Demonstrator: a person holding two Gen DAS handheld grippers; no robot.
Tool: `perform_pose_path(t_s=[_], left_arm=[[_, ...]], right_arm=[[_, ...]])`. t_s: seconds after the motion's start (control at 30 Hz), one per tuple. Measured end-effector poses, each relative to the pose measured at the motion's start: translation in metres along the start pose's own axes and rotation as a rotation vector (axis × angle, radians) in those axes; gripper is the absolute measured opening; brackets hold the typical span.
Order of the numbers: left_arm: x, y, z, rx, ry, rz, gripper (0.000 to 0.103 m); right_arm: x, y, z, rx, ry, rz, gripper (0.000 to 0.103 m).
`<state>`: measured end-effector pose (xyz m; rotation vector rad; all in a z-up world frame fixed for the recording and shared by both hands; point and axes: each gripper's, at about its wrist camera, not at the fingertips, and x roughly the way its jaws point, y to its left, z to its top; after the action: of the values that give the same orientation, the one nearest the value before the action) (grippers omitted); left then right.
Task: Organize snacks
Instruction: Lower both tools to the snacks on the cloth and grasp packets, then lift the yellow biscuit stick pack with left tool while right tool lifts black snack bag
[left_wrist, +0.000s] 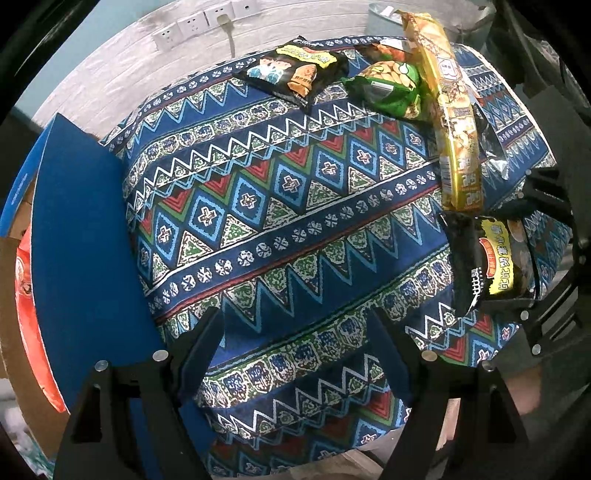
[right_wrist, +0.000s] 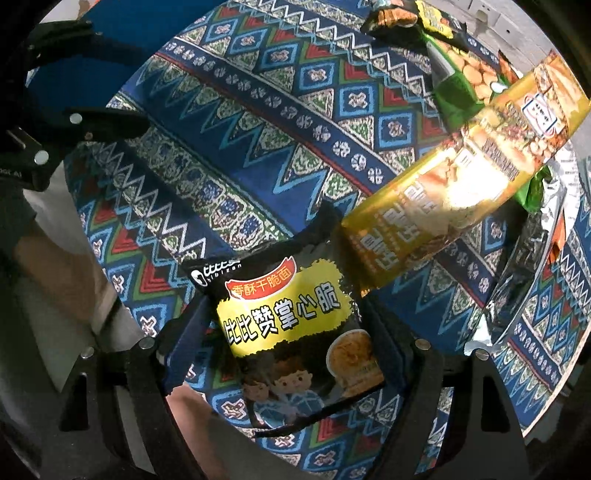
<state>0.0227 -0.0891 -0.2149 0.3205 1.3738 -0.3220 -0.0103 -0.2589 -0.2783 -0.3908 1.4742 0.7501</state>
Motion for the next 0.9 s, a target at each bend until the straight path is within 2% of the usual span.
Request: perform_pose_path(t_s=[0.07,0.3,0.57,0.9], left_arm=[[0.001,0.000,0.001,-0.003,0.001,-0.001,0.081],[0.002,-0.007,0.007,-0.001,-0.004,-0.002,0.081],[-0.005,-0.027,0.028,0.004,-0.035,-0.013,0.081],[-0.005,-0.053,0.054,-0.063,-0.070,-0.074,0.081]], right_arm=[[0.003,0.001,-0.003,0.017,0.009,0.004,0.081],[-0.005,0.004,-0.020,0.085,0.017,0.006,0.057],[-0.022,0.001,-0.049,0.153,-0.027,-0.021,0.056],[-0.049,-0.045,-0.086,0.331,-0.129,-0.137,0.056]])
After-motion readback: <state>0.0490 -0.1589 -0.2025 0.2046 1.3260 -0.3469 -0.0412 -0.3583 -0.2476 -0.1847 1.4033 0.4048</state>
